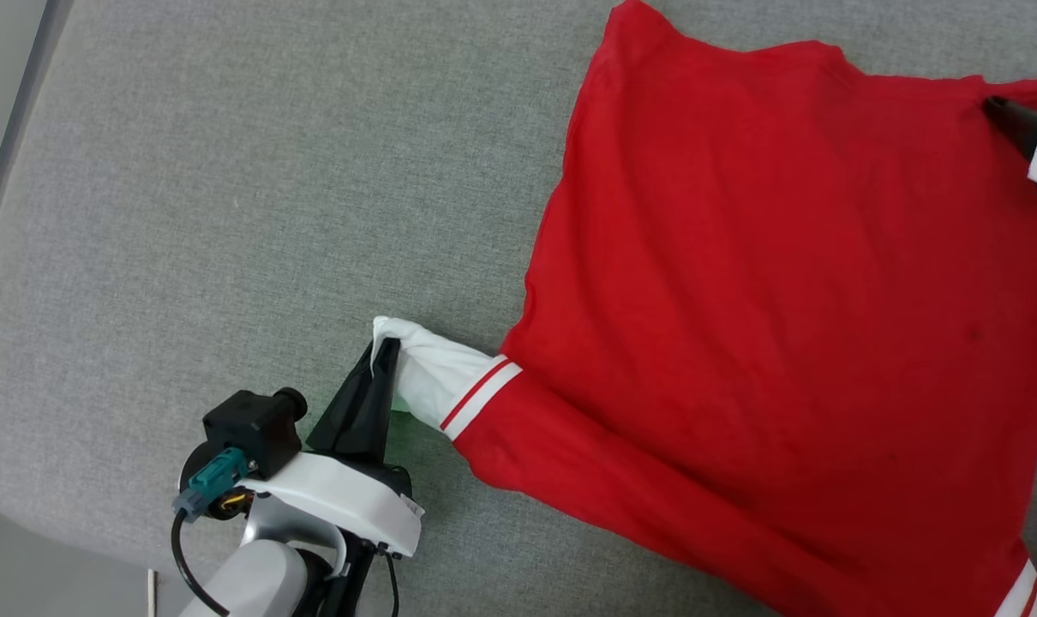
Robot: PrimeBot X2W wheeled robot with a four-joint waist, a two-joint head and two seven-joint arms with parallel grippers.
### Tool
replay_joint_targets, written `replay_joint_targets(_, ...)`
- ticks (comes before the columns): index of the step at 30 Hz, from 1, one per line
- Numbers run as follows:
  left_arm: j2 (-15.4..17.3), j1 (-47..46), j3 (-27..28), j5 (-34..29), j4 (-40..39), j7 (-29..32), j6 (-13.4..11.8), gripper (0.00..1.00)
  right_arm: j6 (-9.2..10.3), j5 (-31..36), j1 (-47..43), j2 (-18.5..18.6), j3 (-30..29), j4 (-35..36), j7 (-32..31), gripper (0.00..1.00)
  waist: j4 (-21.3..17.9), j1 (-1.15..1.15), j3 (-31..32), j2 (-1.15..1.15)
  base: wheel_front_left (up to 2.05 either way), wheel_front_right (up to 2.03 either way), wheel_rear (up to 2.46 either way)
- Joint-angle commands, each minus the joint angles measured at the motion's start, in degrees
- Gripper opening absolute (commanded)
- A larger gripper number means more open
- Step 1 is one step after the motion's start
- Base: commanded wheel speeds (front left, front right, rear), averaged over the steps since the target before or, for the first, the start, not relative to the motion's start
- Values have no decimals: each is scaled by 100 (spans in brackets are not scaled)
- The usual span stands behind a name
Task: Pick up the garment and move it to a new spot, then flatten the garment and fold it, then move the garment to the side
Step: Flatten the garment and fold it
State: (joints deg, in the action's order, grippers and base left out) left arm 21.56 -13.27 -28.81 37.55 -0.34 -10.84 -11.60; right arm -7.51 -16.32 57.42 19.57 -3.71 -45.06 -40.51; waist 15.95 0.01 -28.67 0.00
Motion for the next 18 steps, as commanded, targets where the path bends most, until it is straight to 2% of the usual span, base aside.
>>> replay_joint_targets(1, -13, -71, 8, -21, 34, -53, 18, 0, 4, -89, -229, -103, 78, -365, -336, 100, 56, -1, -57, 0, 0, 0, 0)
replay_joint_targets(3, -43, -93, 4, 10, 81, -69, 38, 0, 4, -164, -386, -162, 68, -650, -752, 100, 68, -1, -55, 0, 0, 0, 0)
replay_joint_targets(4, -50, -101, 2, 13, 103, -83, 39, 0, 4, -202, -432, -177, 48, -727, -877, 44, 74, -1, -49, 0, 0, 0, 0)
replay_joint_targets(5, -53, -104, 2, 16, 124, -94, 41, 0, 4, -230, -448, -186, 23, -778, -974, 6, 77, -1, -42, 0, 0, 0, 0)
replay_joint_targets(6, -38, -107, 2, -14, 153, -94, 15, 0, 4, -236, -464, -187, 16, -801, -1021, 0, 80, -1, -31, 0, 0, 0, 0)
replay_joint_targets(18, 50, 191, 29, 128, 355, 1, -61, 0, 8, -338, -553, 334, 40, -59, -441, 0, -159, -1, 612, 0, 0, 0, 0)
